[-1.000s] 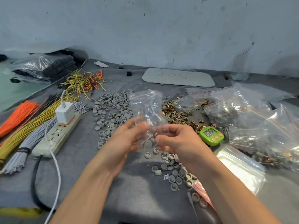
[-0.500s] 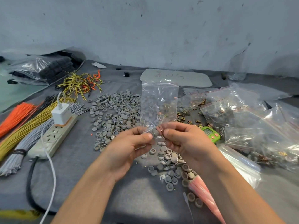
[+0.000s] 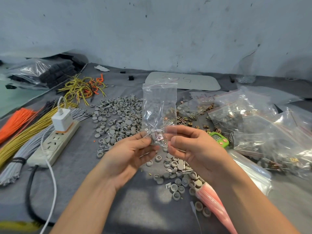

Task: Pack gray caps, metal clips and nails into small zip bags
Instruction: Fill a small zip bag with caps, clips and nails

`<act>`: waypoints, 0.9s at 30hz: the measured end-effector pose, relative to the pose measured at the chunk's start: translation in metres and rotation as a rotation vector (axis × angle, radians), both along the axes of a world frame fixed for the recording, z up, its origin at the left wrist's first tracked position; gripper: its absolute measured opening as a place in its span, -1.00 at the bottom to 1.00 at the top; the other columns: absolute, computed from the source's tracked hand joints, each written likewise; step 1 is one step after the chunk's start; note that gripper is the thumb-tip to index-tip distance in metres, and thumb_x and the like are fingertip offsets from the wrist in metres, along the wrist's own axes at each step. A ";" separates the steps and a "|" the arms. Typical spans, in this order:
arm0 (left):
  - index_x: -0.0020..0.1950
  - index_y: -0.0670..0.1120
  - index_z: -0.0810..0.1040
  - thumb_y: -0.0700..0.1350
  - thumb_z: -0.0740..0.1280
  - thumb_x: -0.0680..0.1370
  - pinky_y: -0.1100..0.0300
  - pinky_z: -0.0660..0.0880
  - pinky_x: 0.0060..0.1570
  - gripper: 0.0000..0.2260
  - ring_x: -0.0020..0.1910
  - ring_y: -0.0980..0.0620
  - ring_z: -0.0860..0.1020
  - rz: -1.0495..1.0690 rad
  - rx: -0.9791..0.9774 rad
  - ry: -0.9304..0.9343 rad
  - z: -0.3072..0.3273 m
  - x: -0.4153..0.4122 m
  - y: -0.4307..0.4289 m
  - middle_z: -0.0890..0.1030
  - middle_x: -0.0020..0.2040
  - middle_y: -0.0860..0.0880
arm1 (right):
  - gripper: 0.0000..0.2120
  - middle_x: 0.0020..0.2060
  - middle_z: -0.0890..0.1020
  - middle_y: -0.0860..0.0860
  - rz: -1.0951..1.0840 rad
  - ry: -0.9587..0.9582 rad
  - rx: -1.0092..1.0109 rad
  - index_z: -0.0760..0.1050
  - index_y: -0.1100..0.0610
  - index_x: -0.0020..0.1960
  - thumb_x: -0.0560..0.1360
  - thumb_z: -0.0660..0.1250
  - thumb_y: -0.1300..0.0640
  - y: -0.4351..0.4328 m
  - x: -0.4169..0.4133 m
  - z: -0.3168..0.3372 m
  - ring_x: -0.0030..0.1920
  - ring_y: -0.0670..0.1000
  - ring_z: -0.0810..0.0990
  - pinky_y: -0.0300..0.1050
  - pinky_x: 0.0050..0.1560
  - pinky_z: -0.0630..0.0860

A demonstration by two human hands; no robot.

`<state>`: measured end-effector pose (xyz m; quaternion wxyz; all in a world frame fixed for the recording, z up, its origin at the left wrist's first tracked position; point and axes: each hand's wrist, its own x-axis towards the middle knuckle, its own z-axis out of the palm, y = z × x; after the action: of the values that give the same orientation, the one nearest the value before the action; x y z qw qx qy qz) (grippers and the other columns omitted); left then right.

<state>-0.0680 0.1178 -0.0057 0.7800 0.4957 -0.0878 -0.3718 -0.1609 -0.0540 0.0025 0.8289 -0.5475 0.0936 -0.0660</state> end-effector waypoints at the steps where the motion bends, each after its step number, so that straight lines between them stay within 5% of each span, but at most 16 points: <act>1: 0.05 -0.17 0.61 -0.24 0.37 0.44 0.20 0.64 -0.12 -0.80 -0.16 0.02 0.67 0.005 0.004 -0.005 0.000 0.000 0.000 0.67 -0.10 -0.09 | -0.75 -0.10 0.75 0.09 -0.018 0.009 -0.045 0.76 0.15 -0.05 0.43 0.47 0.45 0.002 -0.001 0.001 -0.17 -0.04 0.70 -0.22 -0.15 0.64; 5: -0.07 -0.13 0.64 -0.24 0.40 0.41 0.15 0.56 0.00 -0.87 -0.13 0.03 0.65 0.012 0.049 -0.060 0.000 -0.002 0.001 0.72 -0.05 -0.11 | -0.77 -0.21 0.75 -0.03 -0.077 0.007 -0.362 0.77 -0.04 -0.12 0.41 0.57 0.30 0.012 -0.002 0.002 -0.20 -0.11 0.69 -0.27 -0.13 0.61; 9: -0.10 -0.09 0.57 -0.22 0.44 0.37 0.21 0.54 -0.02 -0.85 -0.11 0.07 0.64 0.011 0.103 -0.129 0.000 -0.005 -0.001 0.72 0.00 -0.10 | -0.86 -0.24 0.75 0.03 -0.168 -0.009 -0.476 0.75 0.04 -0.15 0.40 0.59 0.27 0.014 0.002 -0.002 -0.23 -0.07 0.68 -0.25 -0.16 0.57; 14: -0.27 -0.02 0.63 -0.25 0.44 0.36 0.24 0.55 -0.06 -0.88 -0.18 0.12 0.62 0.010 0.099 -0.172 0.001 -0.008 -0.002 0.66 -0.15 -0.03 | -0.86 -0.27 0.73 0.06 -0.186 0.012 -0.478 0.73 0.10 -0.19 0.42 0.56 0.32 0.013 0.004 -0.004 -0.25 -0.04 0.66 -0.18 -0.15 0.56; 23: -0.01 -0.19 0.58 -0.40 0.42 0.34 0.29 0.59 -0.26 -0.73 -0.27 0.10 0.64 0.020 0.022 -0.153 0.004 -0.010 -0.003 0.65 -0.19 -0.08 | -0.72 -0.36 0.68 0.08 -0.213 -0.040 -0.331 0.72 0.14 -0.24 0.35 0.51 0.51 0.008 0.004 -0.008 -0.34 -0.05 0.60 -0.26 -0.26 0.53; 27: -0.07 -0.18 0.58 -0.42 0.41 0.32 0.29 0.60 -0.23 -0.75 -0.26 0.08 0.64 0.006 0.011 -0.165 0.004 -0.010 -0.002 0.64 -0.24 -0.05 | -0.70 -0.37 0.68 0.08 -0.224 -0.077 -0.321 0.72 0.17 -0.25 0.32 0.49 0.56 0.008 0.004 -0.008 -0.36 -0.06 0.60 -0.28 -0.29 0.53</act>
<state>-0.0775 0.1158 -0.0017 0.7686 0.5292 -0.1480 -0.3277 -0.1568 -0.0465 -0.0055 0.7216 -0.6557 0.1105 -0.1927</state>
